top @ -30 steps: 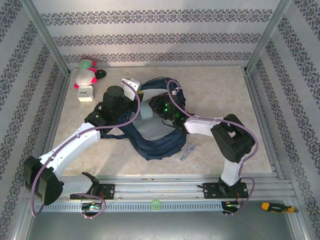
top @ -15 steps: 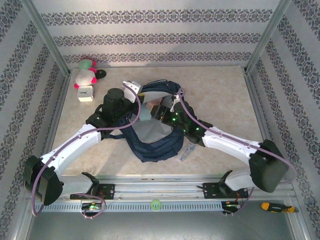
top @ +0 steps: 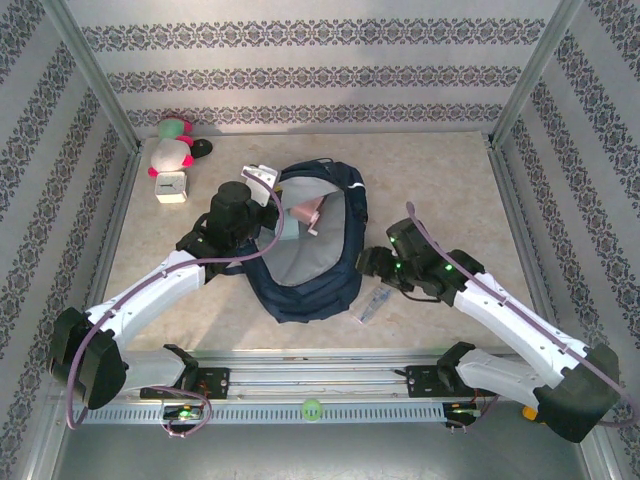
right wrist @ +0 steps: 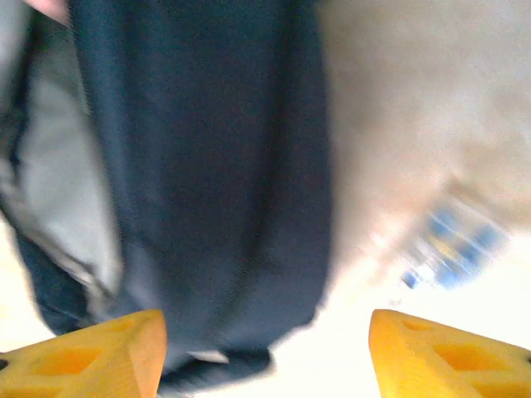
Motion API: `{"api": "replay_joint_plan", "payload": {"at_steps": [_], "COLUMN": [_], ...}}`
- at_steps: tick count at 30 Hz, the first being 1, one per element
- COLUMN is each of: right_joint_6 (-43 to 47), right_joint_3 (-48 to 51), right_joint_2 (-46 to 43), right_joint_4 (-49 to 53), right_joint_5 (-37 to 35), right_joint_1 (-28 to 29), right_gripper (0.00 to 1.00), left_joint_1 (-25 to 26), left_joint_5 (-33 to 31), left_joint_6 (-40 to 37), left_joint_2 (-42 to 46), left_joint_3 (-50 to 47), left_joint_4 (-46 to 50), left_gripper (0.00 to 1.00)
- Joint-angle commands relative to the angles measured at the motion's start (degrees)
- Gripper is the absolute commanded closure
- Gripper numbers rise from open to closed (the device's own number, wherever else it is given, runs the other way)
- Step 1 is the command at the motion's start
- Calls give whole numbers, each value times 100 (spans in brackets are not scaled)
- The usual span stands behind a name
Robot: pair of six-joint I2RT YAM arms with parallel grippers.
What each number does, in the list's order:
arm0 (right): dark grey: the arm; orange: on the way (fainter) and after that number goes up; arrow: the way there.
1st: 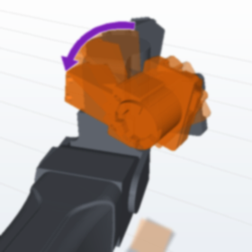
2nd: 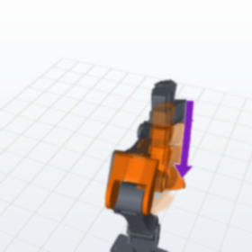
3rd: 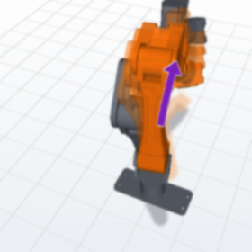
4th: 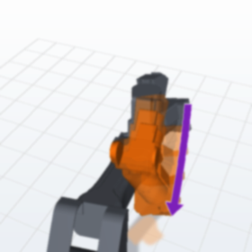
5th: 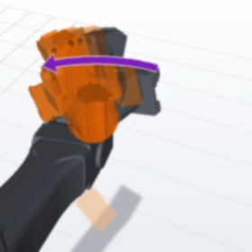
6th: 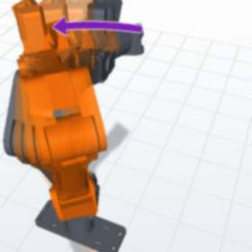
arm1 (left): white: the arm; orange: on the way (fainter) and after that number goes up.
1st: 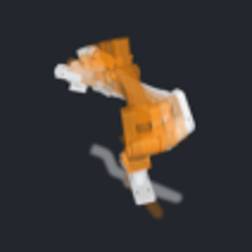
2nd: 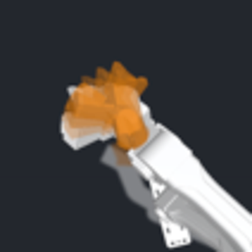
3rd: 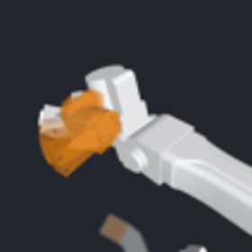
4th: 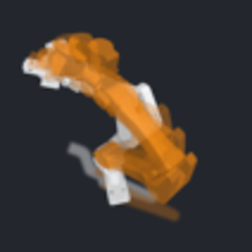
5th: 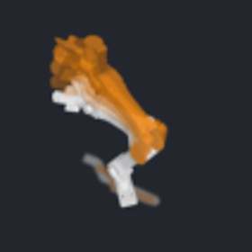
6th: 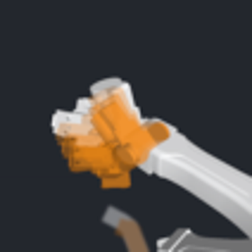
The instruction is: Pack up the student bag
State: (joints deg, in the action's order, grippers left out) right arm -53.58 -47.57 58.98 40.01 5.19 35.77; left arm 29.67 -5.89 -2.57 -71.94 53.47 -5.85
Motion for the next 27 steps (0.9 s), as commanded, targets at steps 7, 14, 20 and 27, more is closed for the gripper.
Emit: {"api": "replay_joint_plan", "payload": {"at_steps": [7, 14, 20, 27], "right_joint_6": [-185, 36, 182, 492], "right_joint_3": [590, 611, 475, 347], "right_joint_2": [434, 1897, 2490, 2497], "right_joint_4": [947, -102, -491, -322], "right_joint_5": [264, 464, 288, -349], "right_joint_1": [178, 243, 150, -239], "right_gripper": [31, 25, 27, 37], "left_joint_1": [-8, -9, -6, -10], "left_joint_5": [-384, -267, -237, -201], "left_joint_6": [9, 5, 10, 2], "left_joint_2": [58, 37, 51, 54], "left_joint_3": [69, 197, 219, 251], "left_joint_4": [-116, -79, -57, -61], "left_gripper": [100, 100, 100, 100]}}
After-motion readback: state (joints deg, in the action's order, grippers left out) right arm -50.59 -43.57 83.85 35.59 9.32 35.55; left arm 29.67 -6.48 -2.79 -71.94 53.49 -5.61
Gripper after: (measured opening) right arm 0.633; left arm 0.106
